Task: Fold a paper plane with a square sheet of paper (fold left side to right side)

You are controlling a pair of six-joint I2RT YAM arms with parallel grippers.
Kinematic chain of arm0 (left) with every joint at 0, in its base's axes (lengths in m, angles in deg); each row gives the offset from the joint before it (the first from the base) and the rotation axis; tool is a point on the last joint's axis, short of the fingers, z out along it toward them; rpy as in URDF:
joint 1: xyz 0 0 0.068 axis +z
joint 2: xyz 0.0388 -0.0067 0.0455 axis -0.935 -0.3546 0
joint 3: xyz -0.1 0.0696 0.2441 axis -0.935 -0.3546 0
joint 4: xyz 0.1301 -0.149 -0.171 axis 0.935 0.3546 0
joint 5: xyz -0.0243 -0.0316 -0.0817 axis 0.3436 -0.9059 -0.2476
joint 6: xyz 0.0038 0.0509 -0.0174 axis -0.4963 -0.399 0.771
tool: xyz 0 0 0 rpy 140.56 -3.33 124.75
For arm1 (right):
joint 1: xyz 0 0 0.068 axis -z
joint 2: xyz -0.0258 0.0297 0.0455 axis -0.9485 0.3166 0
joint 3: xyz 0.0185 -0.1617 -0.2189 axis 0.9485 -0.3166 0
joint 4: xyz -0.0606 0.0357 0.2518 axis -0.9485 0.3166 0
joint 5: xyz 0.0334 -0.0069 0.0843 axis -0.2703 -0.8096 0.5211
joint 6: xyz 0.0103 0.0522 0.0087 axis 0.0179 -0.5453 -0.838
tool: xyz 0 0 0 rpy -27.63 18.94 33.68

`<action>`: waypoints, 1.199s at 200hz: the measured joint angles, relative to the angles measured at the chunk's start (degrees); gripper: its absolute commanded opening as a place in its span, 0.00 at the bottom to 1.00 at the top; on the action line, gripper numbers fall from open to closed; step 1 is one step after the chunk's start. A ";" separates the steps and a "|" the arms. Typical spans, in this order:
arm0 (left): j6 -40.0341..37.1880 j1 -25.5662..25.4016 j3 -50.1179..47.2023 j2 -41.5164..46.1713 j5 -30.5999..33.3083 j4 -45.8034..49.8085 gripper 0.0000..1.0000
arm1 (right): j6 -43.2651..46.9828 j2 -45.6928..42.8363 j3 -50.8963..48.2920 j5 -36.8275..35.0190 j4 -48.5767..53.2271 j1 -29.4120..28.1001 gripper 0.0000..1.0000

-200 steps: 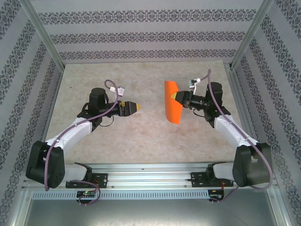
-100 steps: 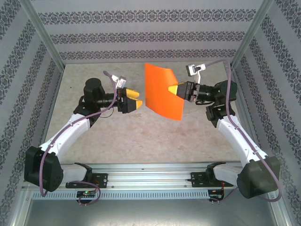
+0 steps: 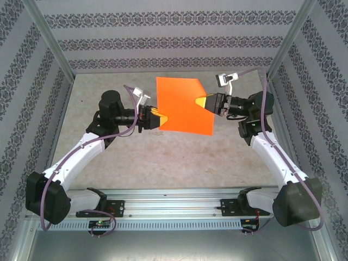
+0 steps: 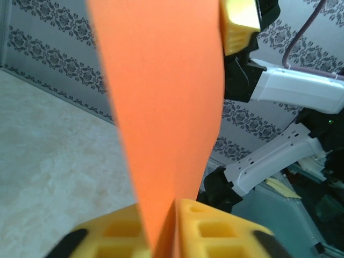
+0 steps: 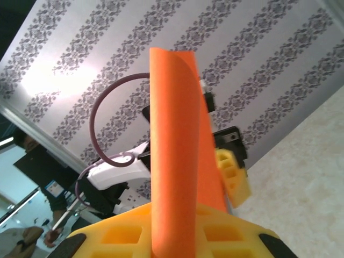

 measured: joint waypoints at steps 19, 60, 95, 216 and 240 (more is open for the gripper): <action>0.68 0.00 -2.27 1.09 2.54 0.20 0.00 | 6.47 -0.28 -0.57 -1.53 8.17 1.95 0.35; 4.11 0.00 -7.19 -1.14 9.97 5.27 0.00 | 29.99 0.00 0.81 -13.07 40.89 3.15 0.65; 5.88 0.00 -10.40 -5.07 16.83 13.14 0.00 | 39.87 4.55 1.86 -28.04 58.12 3.34 0.75; 1.11 0.00 -9.57 -15.85 31.58 31.54 0.04 | 32.46 27.04 -4.48 -42.51 50.36 -12.76 0.48; 0.26 0.00 -7.89 -16.09 31.98 32.02 0.23 | 29.83 29.29 -4.46 -42.42 46.93 -14.45 0.41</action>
